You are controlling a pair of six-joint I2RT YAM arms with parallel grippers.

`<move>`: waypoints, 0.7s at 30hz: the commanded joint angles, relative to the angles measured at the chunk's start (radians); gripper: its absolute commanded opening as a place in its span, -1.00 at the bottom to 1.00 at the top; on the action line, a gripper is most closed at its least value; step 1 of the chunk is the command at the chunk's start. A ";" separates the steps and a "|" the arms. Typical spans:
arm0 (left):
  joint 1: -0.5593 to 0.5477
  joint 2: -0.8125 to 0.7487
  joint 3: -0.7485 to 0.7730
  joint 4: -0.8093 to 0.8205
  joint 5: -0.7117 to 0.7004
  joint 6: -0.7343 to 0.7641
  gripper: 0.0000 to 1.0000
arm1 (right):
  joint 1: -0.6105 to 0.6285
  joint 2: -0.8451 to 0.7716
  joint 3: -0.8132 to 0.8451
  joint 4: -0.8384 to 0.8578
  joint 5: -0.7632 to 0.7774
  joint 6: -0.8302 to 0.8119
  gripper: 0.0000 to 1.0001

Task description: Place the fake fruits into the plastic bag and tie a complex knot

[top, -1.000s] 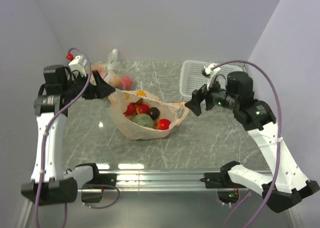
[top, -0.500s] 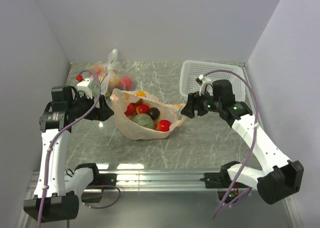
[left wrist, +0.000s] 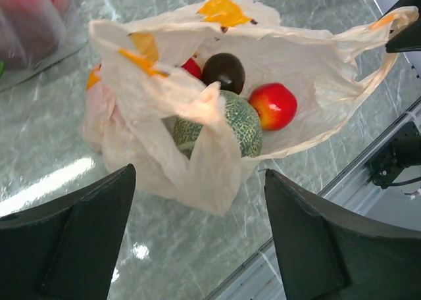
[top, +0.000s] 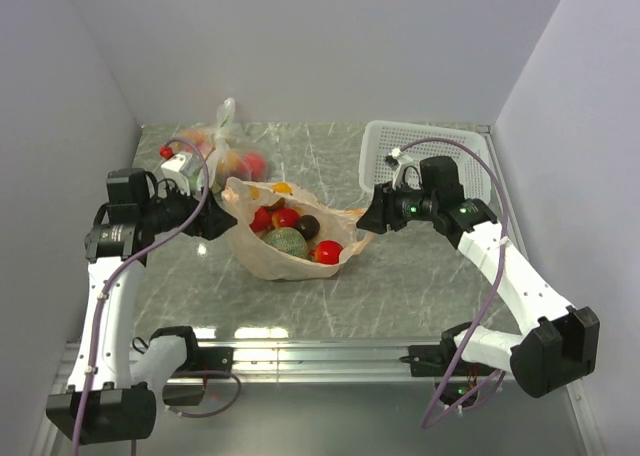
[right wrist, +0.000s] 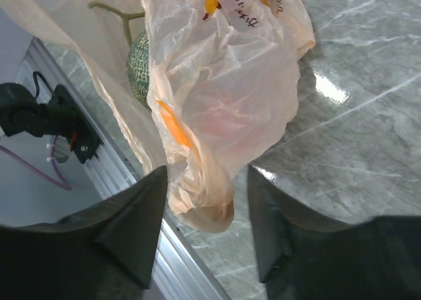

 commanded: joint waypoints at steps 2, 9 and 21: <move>-0.041 0.008 -0.019 0.117 0.025 -0.021 0.66 | -0.005 -0.009 0.003 0.048 -0.057 0.008 -0.11; -0.121 0.017 -0.037 0.157 -0.028 -0.026 0.18 | -0.005 0.007 0.034 0.020 -0.103 -0.007 -0.66; -0.135 0.019 0.284 0.056 0.036 -0.175 -0.99 | -0.176 -0.062 0.261 -0.145 -0.191 -0.073 -1.00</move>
